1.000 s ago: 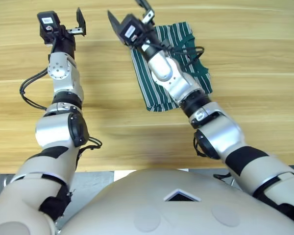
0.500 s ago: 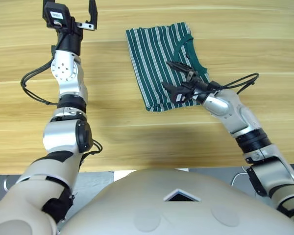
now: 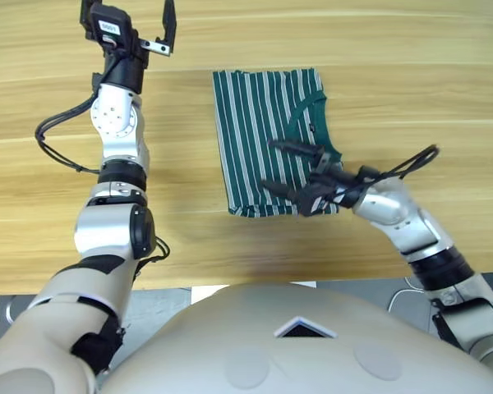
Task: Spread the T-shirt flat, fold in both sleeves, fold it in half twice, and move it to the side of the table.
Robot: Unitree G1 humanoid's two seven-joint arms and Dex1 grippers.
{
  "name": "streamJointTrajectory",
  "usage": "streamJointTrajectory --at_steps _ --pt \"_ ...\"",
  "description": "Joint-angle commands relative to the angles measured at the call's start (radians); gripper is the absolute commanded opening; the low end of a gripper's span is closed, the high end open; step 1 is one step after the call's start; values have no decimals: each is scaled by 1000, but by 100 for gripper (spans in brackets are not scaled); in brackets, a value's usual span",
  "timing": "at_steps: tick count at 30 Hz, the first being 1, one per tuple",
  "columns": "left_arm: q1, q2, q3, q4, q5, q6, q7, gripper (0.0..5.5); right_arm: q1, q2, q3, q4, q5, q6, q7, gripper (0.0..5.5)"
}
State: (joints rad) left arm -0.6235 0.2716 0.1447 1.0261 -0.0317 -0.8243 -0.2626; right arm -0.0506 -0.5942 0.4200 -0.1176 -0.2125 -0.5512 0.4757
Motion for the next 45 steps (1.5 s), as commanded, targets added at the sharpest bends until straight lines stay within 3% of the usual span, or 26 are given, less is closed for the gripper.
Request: streamJointTrajectory --at_steps 1,4,7,12,15,18,24,29,45 --pt "20 1 -17 -8 21 -9 11 538 -19 58 -26 3 5 42 -15 368" --pt "36 2 -30 -24 23 -24 -1 538 -26 91 -44 13 -24 49 -39 368" --pt "135 39 -102 -166 -39 -83 -207 538 -5 42 -113 -20 17 51 -20 368" --pt "424 291 -313 -636 -171 -31 -636 538 170 -204 -235 -108 121 -18 132 368" --pt "546 459 -350 -808 -189 30 -777 538 283 -323 -290 -129 133 -18 212 368" --pt "683 593 -377 -975 -226 88 -879 538 382 -380 -265 -143 94 -37 271 368" --pt "761 591 -407 -1038 -95 85 -856 538 369 -315 -191 -46 -64 -3 251 368" --pt "700 510 -445 -956 55 69 -784 538 300 -271 -163 85 -210 53 178 368" --pt "544 436 -541 -721 359 -33 -565 538 312 -319 -181 85 -200 53 151 368"
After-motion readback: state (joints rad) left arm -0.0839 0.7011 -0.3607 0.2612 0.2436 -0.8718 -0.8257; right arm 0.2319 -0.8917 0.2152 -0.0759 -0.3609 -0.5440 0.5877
